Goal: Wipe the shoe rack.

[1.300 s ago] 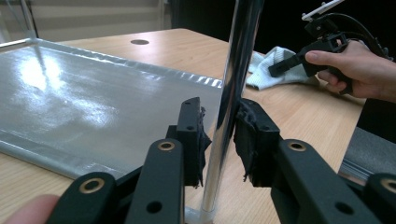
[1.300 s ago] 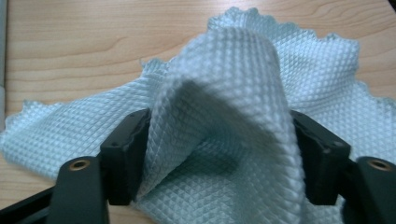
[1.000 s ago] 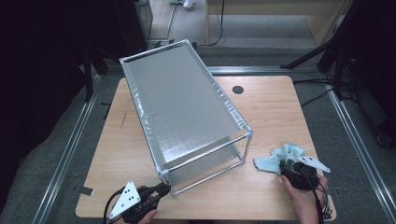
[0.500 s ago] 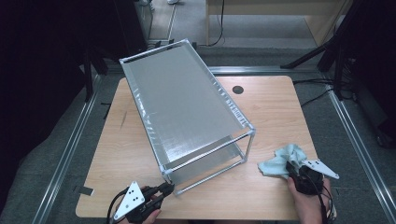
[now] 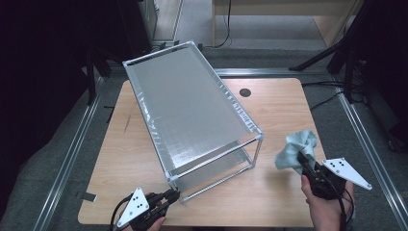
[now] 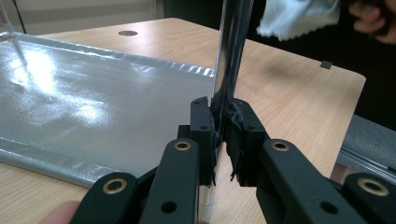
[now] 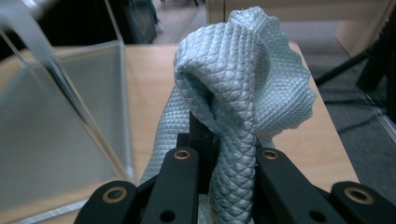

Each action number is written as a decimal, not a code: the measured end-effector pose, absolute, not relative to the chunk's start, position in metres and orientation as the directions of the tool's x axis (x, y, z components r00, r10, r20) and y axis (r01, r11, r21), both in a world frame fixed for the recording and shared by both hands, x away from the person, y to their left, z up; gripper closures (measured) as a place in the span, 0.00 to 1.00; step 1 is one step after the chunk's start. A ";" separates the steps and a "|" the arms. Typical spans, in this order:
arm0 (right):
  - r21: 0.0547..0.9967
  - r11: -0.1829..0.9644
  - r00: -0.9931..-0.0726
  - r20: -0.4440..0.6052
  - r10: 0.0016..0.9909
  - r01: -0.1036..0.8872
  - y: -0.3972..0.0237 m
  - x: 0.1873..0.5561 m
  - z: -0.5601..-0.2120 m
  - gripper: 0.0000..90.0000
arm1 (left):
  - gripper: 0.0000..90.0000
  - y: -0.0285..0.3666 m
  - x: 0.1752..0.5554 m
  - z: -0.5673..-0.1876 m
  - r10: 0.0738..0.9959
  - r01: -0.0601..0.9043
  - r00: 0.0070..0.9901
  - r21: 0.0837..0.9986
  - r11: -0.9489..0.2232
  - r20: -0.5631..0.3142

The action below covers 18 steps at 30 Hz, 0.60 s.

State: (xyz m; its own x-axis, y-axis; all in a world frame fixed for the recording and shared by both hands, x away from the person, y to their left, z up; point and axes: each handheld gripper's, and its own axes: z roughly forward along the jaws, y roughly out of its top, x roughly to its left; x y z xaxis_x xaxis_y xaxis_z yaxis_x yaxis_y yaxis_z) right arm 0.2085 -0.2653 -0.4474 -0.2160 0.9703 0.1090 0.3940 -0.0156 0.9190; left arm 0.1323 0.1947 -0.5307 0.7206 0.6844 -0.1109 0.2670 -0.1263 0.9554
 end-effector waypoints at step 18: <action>0.969 0.101 -0.480 0.021 0.877 0.226 -0.157 0.240 -0.372 0.92 | 0.89 0.196 0.134 -0.532 0.672 0.289 0.725 0.952 -0.098 -0.151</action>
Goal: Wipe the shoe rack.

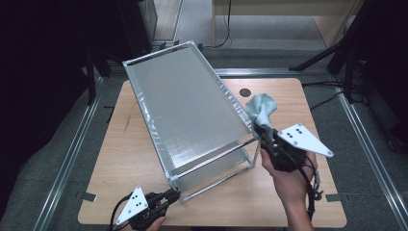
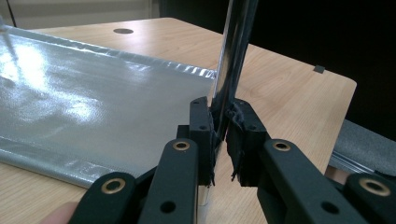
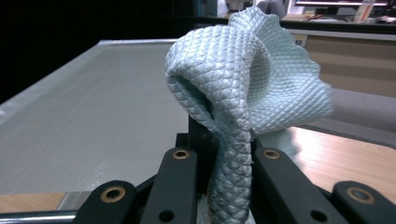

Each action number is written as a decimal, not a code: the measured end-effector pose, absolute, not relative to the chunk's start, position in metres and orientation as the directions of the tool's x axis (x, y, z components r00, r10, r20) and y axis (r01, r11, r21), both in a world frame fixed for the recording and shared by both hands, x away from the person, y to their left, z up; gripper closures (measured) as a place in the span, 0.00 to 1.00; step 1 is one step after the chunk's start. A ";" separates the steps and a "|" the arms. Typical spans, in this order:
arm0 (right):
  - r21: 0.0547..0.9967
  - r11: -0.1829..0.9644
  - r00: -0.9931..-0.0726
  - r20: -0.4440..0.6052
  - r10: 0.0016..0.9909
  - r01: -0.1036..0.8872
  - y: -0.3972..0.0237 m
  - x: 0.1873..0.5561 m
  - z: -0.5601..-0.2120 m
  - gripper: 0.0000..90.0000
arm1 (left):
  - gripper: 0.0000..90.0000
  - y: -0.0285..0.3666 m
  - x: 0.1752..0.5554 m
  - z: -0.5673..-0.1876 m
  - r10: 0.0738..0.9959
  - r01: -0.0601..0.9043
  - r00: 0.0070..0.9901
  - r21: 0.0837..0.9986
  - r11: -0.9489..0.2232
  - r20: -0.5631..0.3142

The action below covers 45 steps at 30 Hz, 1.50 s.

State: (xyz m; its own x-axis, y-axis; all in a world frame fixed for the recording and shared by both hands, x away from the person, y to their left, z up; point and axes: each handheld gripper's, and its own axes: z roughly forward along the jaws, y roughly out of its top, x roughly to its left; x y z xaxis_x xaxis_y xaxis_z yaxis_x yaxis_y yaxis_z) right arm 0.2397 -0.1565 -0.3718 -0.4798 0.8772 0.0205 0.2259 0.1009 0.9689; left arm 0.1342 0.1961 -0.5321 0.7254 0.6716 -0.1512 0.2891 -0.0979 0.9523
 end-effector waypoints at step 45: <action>0.924 0.280 -0.779 0.028 0.626 0.259 -0.008 0.198 -0.404 0.69 | 0.89 0.190 0.135 -0.532 0.692 0.303 0.704 0.949 -0.088 -0.160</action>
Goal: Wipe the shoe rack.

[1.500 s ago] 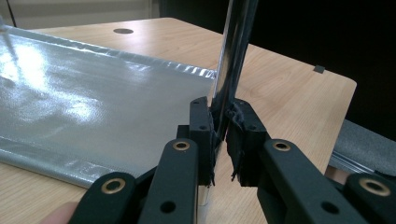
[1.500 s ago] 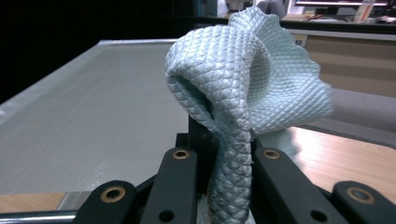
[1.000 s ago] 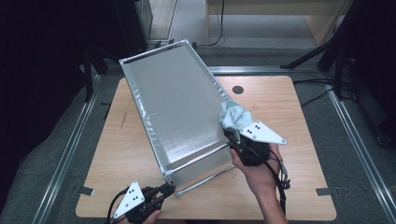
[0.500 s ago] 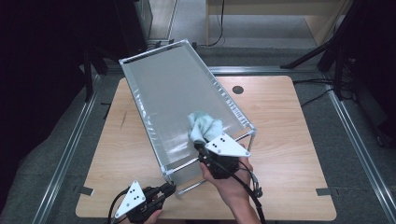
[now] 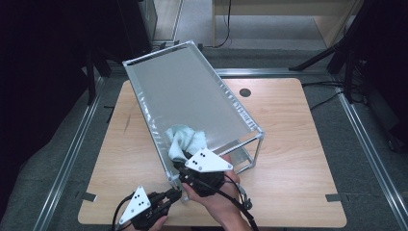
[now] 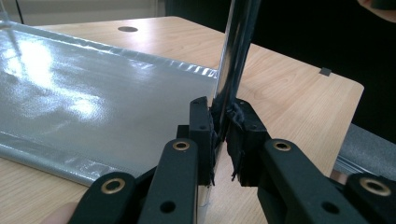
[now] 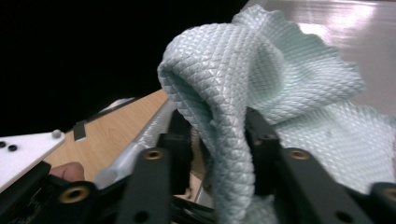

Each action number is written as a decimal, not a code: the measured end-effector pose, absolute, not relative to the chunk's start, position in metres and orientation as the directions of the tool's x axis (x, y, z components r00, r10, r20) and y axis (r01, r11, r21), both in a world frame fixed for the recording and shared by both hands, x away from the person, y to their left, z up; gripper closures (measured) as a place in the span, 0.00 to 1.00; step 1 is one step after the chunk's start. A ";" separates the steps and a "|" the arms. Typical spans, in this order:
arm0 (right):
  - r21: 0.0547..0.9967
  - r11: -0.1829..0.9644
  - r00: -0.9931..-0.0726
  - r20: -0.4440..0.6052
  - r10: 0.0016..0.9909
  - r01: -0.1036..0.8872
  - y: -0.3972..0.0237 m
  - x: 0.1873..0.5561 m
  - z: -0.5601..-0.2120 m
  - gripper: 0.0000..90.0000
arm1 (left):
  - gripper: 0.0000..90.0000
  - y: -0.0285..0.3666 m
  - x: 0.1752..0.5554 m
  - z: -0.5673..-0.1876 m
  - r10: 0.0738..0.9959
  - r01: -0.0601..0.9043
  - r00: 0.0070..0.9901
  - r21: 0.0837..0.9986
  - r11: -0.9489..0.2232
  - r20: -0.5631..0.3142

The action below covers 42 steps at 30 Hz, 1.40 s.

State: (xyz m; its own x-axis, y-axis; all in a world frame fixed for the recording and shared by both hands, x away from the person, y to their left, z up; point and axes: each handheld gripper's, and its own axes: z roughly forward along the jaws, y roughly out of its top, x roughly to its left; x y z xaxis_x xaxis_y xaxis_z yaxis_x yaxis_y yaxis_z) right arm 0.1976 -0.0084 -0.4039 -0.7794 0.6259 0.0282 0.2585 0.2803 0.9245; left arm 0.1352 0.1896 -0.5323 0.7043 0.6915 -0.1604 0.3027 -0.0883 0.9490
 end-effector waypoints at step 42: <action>0.918 0.211 -0.578 0.023 0.816 0.335 -0.073 0.240 -0.403 0.88 | 0.89 0.189 0.135 -0.533 0.692 0.297 0.707 0.950 -0.099 -0.149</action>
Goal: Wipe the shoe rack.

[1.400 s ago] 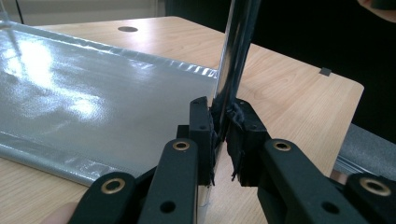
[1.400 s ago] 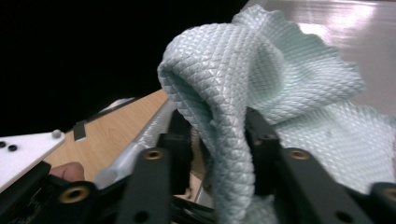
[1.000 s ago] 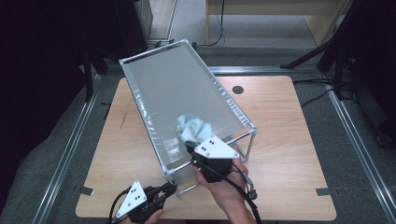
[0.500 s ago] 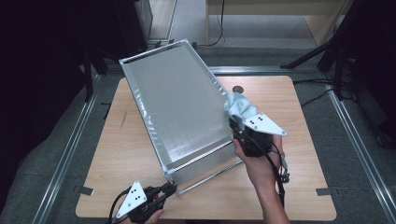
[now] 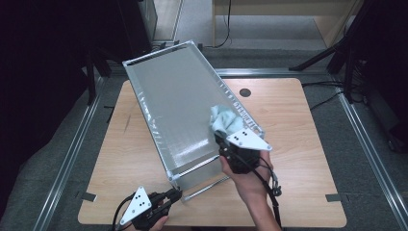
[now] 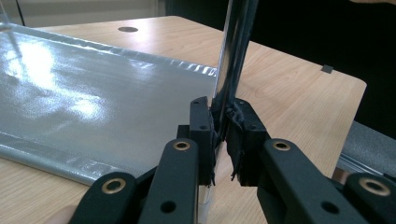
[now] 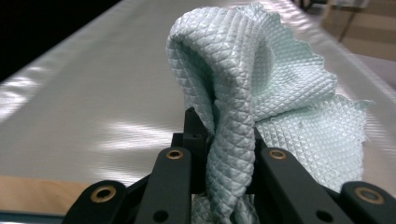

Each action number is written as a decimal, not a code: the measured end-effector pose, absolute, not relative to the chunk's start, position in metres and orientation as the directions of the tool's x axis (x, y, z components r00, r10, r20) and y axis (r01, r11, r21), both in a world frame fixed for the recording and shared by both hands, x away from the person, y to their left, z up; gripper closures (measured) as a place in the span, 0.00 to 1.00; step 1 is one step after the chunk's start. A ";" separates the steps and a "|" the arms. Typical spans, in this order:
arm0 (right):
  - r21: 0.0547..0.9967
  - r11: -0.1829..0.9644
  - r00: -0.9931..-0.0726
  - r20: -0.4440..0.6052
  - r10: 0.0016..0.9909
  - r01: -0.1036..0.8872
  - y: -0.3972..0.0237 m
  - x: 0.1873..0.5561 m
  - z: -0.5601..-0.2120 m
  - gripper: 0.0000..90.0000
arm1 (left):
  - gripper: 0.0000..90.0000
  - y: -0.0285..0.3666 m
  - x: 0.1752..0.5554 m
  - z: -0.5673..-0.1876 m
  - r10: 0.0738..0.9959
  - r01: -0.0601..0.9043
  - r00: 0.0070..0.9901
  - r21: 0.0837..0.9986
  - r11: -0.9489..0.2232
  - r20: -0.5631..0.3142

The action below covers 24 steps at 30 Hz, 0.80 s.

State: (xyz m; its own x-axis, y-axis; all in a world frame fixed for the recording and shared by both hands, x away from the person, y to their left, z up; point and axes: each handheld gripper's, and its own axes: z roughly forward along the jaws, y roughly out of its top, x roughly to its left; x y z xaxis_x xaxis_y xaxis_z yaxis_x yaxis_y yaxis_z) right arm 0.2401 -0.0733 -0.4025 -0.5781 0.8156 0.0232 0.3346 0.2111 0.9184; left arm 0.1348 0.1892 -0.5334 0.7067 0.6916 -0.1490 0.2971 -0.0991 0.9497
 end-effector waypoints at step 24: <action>0.909 0.305 -0.683 -0.032 0.730 0.283 -0.039 0.216 -0.403 0.89 | 0.90 0.188 0.134 -0.534 0.698 0.294 0.701 0.951 -0.099 -0.144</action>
